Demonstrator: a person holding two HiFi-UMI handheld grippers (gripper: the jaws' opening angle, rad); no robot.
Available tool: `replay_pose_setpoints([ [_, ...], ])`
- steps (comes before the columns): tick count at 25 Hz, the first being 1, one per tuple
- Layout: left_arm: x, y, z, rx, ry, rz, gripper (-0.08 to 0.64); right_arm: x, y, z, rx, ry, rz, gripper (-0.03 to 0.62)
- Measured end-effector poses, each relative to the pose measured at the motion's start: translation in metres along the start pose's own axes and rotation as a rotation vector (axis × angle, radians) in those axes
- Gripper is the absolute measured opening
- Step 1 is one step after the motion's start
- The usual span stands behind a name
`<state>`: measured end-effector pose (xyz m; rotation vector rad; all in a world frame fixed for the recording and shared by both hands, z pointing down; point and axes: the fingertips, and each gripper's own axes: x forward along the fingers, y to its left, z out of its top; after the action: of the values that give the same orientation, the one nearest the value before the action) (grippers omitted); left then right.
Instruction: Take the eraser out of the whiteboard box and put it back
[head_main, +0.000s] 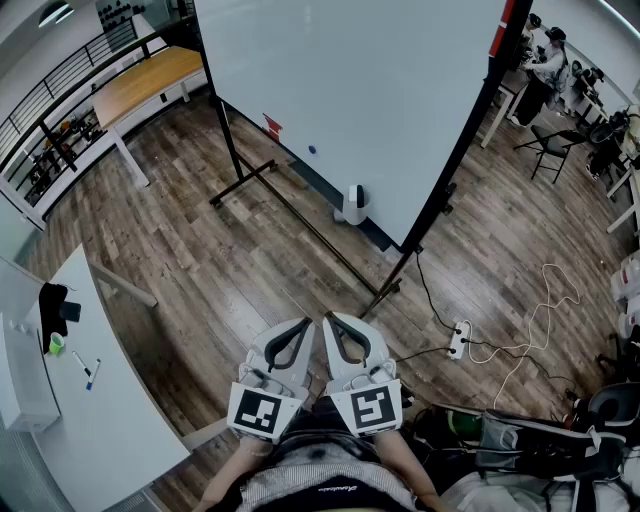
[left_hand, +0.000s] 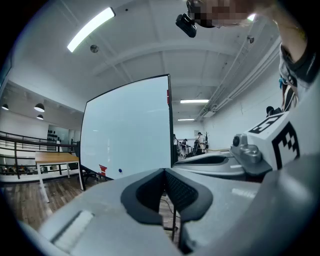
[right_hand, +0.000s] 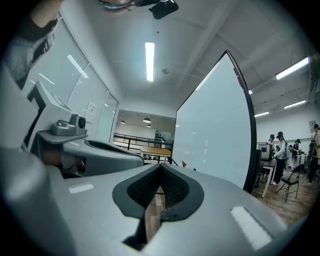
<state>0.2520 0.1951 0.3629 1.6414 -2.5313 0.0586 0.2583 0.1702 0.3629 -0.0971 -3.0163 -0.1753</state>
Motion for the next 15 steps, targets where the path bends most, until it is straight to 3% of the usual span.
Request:
replay_pose_setpoints([
  [4, 0.005, -0.001, 0.001, -0.005, 0.002, 0.002, 0.002, -0.002, -0.009, 0.008, 0.022, -0.061, -0.018, 0.002],
  [15, 0.021, -0.008, -0.008, -0.02, 0.015, 0.006, 0.002, 0.0, -0.024, -0.007, 0.034, -0.039, -0.008, 0.003],
])
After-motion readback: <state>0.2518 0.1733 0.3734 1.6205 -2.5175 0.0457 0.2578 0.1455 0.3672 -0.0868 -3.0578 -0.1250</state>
